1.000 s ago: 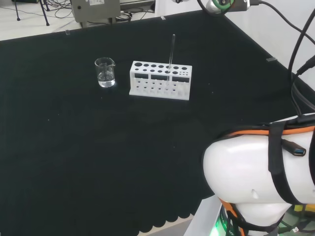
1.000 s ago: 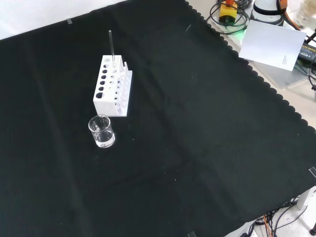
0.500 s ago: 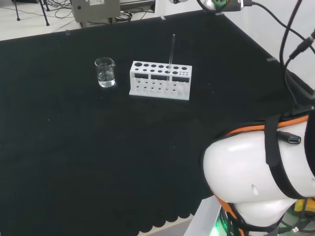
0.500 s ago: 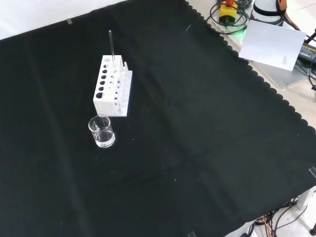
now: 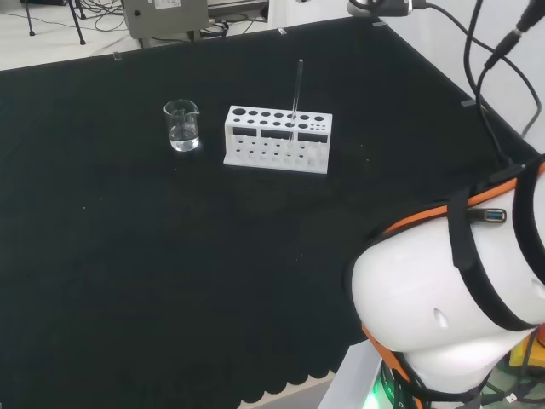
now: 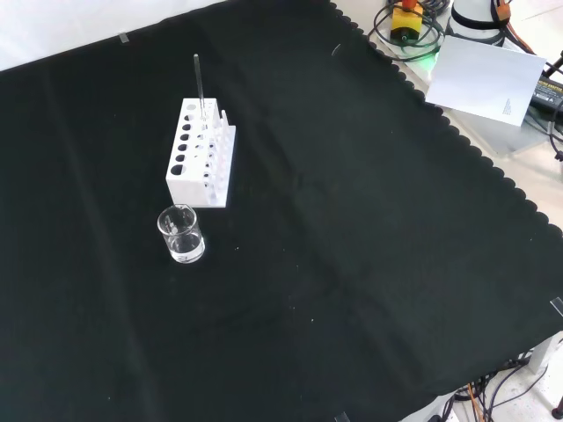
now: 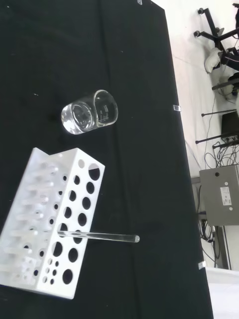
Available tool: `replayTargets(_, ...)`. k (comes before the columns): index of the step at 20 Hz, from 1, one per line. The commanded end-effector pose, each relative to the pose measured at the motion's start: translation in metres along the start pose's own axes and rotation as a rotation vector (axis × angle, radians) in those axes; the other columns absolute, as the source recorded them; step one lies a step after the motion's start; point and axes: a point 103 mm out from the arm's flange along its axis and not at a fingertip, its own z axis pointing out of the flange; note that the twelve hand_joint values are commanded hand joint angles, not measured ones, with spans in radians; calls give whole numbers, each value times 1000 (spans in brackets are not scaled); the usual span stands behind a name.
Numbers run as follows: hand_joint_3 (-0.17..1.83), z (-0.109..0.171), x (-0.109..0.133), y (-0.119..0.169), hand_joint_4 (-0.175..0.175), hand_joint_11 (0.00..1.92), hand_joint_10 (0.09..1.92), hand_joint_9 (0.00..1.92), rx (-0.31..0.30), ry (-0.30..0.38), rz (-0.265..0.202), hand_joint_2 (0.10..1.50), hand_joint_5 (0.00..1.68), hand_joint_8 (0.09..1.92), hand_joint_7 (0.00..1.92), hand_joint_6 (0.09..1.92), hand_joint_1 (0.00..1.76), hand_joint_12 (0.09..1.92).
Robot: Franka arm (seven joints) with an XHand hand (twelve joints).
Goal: Take the glass rod from the white test tube rack.
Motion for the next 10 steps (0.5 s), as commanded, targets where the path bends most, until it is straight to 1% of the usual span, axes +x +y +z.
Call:
replayTargets(1, 663, 14, -17, 38, -152, 114, 934, 438, -17, 6, -30, 817, 221, 935, 145, 87, 755, 1475)
replayTargets(8, 660, 36, -29, 72, -163, 218, 919, 523, 14, -5, -48, 819, 346, 954, 271, 87, 760, 1451)
replayTargets(10, 658, 43, -34, 82, -164, 267, 913, 560, 12, -5, -49, 821, 389, 959, 325, 87, 761, 1438)
